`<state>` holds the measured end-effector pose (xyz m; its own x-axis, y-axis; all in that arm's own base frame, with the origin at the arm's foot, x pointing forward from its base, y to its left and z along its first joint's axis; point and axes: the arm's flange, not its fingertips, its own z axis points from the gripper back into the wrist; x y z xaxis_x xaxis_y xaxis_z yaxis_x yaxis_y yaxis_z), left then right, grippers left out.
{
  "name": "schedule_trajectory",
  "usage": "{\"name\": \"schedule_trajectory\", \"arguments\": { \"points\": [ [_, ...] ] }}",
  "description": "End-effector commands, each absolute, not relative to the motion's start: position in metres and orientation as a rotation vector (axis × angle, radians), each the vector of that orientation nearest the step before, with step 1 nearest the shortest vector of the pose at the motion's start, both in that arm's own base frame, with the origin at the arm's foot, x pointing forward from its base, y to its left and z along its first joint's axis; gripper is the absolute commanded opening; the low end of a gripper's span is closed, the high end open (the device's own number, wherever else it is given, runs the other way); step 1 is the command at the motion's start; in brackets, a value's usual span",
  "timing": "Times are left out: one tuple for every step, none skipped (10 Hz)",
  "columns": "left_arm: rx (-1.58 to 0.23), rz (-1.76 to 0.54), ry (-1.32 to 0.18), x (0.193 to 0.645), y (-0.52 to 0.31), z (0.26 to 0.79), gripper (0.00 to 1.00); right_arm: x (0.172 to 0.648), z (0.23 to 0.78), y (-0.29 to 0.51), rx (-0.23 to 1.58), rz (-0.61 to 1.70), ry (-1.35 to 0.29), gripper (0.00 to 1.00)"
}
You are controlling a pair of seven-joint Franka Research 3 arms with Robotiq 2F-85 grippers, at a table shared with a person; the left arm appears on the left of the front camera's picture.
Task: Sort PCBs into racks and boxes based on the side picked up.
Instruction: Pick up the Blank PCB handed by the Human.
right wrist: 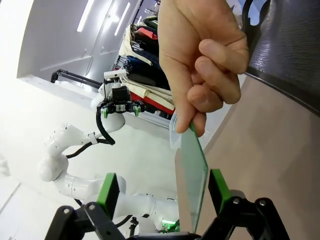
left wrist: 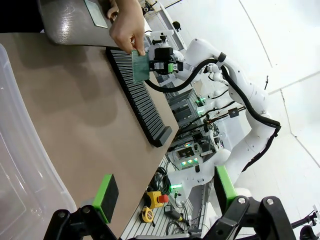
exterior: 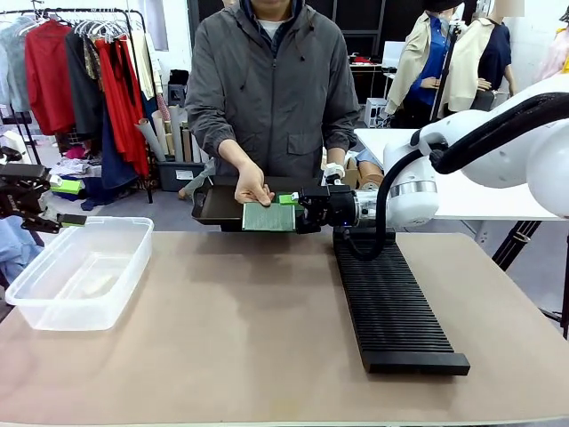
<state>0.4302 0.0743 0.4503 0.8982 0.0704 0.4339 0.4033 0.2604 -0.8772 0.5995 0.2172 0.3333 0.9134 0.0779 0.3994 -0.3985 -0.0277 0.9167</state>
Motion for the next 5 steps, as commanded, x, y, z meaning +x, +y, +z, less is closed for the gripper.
{"name": "schedule_trajectory", "arguments": {
  "points": [
    [-1.308,-0.227,-0.423,0.4296,0.0749,0.4528,1.0,0.6123,0.3376,0.2228,1.569,0.296,-0.276,0.84],
    [-1.308,-0.227,-0.423,0.4296,0.0749,0.4528,1.0,0.6132,0.3362,0.2219,1.564,0.267,-0.274,0.73],
    [-1.308,-0.227,-0.423,0.4296,0.0749,0.4528,1.0,0.6136,0.3347,0.2212,1.554,0.242,-0.271,0.6],
    [-1.308,-0.227,-0.423,0.4296,0.0749,0.4528,1.0,0.6158,0.3329,0.2193,1.542,0.218,-0.271,0.47],
    [-1.308,-0.227,-0.423,0.4296,0.0749,0.4528,1.0,0.6172,0.3306,0.2187,1.538,0.196,-0.249,0.33]
  ]
}}
